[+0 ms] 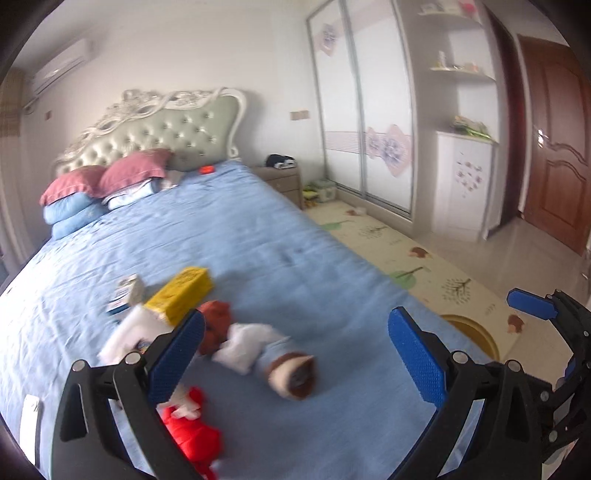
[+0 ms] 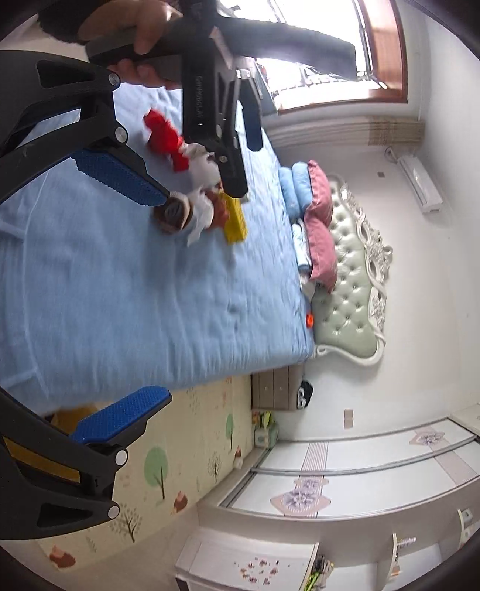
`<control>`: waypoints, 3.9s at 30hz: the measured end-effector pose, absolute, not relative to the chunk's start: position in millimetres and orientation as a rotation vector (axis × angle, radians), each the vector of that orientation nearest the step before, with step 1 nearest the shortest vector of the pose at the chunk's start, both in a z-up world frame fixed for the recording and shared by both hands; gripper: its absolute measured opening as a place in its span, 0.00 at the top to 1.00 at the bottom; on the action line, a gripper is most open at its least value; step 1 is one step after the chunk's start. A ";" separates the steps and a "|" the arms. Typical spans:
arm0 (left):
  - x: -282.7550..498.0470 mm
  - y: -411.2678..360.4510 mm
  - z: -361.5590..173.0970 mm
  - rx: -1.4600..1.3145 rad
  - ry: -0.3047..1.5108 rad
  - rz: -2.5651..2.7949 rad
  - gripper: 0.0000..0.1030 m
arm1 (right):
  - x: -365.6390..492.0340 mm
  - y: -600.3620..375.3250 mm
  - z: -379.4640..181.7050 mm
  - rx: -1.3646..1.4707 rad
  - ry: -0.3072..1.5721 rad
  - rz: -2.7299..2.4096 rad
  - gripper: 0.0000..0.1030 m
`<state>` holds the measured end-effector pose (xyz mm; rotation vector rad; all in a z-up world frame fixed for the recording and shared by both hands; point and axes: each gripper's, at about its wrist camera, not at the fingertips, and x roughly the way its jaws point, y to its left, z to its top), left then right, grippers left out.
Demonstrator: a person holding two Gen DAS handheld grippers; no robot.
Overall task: Collect trash
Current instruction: 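Grasp the grey mask with the left gripper, then grasp the knit hat with the right gripper while the left gripper holds the mask, then move both items over the yellow bin and open both grippers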
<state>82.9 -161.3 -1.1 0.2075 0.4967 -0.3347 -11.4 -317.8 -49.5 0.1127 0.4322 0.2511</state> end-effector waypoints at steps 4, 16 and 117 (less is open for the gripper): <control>86.4 -112.2 -5.2 0.152 0.498 -0.269 0.04 | -6.6 -274.3 -42.3 0.101 0.424 0.309 0.08; 122.8 -31.1 -42.4 -0.082 0.609 -0.084 0.04 | 19.4 -204.6 -45.6 0.084 0.445 0.409 0.08; 144.2 -431.0 -138.7 0.285 1.098 -0.893 0.70 | -12.6 -533.8 -128.9 0.316 0.811 -0.056 0.64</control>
